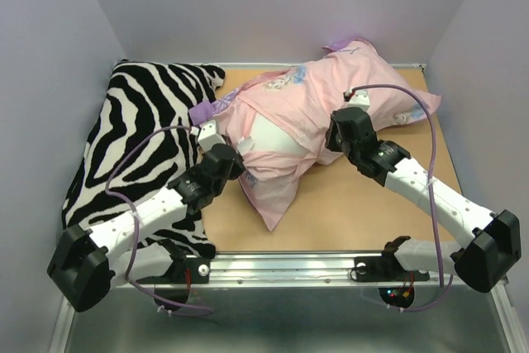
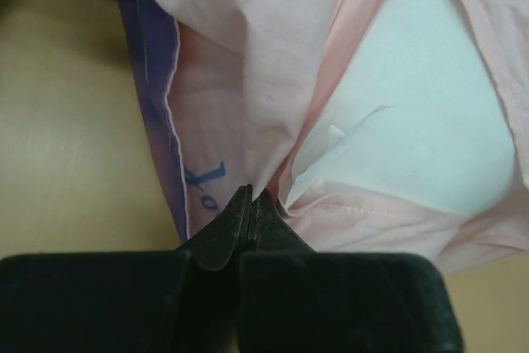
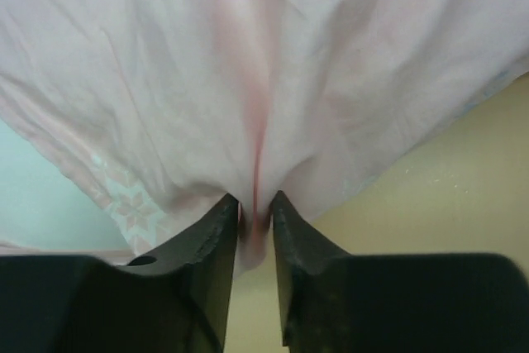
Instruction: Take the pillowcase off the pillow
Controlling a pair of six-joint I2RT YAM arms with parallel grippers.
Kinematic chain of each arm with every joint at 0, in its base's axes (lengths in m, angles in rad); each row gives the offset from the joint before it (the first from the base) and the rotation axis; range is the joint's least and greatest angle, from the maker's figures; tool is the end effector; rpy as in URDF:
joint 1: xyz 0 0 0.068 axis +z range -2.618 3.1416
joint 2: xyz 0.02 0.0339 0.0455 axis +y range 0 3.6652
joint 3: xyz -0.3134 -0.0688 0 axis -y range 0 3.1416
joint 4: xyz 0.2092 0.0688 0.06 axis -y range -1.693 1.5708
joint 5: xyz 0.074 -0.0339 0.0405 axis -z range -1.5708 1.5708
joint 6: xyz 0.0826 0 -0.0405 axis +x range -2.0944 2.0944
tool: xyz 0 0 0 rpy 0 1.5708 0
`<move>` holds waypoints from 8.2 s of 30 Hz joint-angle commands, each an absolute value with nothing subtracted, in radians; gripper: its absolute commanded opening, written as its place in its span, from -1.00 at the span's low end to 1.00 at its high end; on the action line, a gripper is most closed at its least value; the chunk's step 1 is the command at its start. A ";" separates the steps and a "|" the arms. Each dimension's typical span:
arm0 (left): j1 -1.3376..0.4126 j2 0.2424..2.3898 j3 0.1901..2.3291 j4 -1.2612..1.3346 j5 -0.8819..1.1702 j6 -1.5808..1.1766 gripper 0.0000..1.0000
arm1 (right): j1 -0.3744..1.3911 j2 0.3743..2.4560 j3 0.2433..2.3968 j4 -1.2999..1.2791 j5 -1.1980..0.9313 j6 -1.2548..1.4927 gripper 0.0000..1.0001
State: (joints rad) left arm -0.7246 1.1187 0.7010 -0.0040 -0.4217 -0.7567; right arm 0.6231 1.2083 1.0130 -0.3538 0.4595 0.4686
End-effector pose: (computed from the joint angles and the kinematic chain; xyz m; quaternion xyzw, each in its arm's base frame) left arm 0.1983 -0.1304 0.3043 -0.1269 0.8189 -0.2289 0.5108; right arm 0.2260 0.1173 0.3475 0.0455 0.8555 0.0774 0.5100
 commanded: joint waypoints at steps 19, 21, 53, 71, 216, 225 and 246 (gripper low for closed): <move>-0.948 1.075 0.448 0.049 -0.454 -1.052 -1.00 | 1.025 1.446 1.170 -0.380 0.491 0.310 0.45; -0.948 1.060 0.442 0.049 -0.446 -1.057 -1.00 | 1.025 1.472 1.163 -0.382 0.518 0.311 0.52; -1.014 0.923 0.551 0.097 -0.281 -0.770 -1.00 | 0.724 1.637 1.582 -0.463 0.305 0.428 -0.99; -1.235 1.175 0.436 0.206 -0.308 -0.933 -1.00 | 0.558 1.764 2.049 -0.629 0.321 0.426 -0.99; -0.621 0.959 0.842 0.138 -0.112 -0.656 0.17 | 0.522 1.051 1.554 -0.750 0.314 0.500 -0.99; -0.761 1.017 0.907 0.123 -0.199 -0.689 0.21 | 0.523 1.058 1.552 -0.746 0.308 0.505 -0.99; -0.511 1.236 0.919 0.175 -0.273 -0.724 -1.00 | 0.523 0.986 1.595 -0.807 0.350 0.492 -0.99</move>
State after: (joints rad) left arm -0.5713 1.1858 0.8864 0.1169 -0.2573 -0.7399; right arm 0.5308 1.0599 1.4960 -0.8875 0.2768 0.4881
